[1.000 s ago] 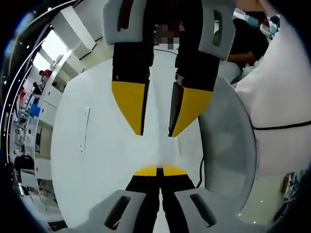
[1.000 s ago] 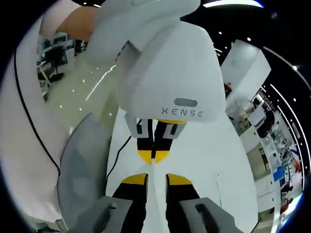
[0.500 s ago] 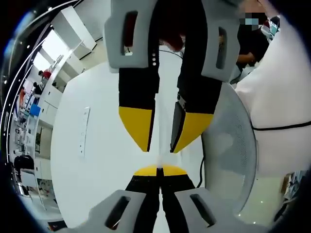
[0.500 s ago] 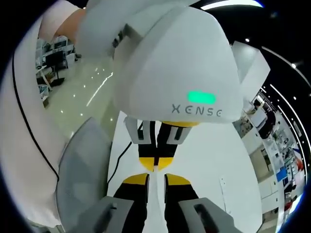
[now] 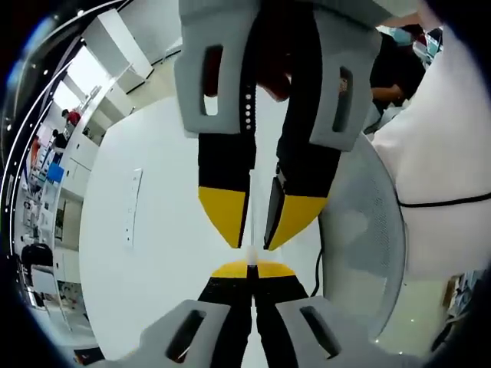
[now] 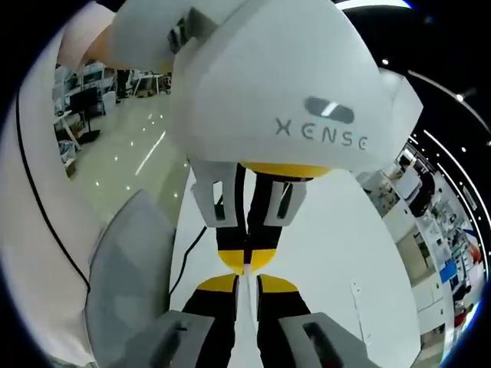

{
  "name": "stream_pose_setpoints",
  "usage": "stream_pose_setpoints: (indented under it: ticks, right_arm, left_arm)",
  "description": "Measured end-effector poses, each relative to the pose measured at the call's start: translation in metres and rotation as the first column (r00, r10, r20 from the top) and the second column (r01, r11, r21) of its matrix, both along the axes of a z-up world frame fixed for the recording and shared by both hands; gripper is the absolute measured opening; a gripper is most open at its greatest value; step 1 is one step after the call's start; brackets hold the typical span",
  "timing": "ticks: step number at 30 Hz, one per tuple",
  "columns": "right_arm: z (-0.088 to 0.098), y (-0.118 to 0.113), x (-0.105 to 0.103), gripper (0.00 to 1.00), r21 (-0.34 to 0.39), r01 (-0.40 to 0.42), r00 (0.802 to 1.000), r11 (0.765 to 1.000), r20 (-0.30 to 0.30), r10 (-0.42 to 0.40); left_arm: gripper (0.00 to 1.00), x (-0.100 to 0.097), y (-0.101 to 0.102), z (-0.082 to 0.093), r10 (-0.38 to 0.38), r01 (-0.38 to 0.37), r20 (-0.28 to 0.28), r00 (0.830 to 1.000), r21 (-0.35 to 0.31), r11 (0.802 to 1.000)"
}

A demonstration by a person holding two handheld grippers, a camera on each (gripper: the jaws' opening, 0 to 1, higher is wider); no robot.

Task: Arrange the food packaging bags into a neat stack by flattening each bag and aligning their edges.

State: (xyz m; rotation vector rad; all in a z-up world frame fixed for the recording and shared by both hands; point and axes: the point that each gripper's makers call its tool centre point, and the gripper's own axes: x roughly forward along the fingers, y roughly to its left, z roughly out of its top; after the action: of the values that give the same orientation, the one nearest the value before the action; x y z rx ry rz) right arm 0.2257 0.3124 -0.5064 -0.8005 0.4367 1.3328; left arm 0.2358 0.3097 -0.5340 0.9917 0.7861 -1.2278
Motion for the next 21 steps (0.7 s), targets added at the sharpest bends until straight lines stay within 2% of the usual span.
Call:
stream_pose_setpoints:
  ticks: [21]
  right_arm:
    - [-0.0036, 0.0079, 0.0007, 0.01, 0.028, -0.004, 1.000, 1.000, -0.005, 0.004]
  left_arm:
    - [0.00, -0.0012, 0.0018, -0.0002, 0.001, -0.001, 0.000, 1.000, -0.002, 1.000]
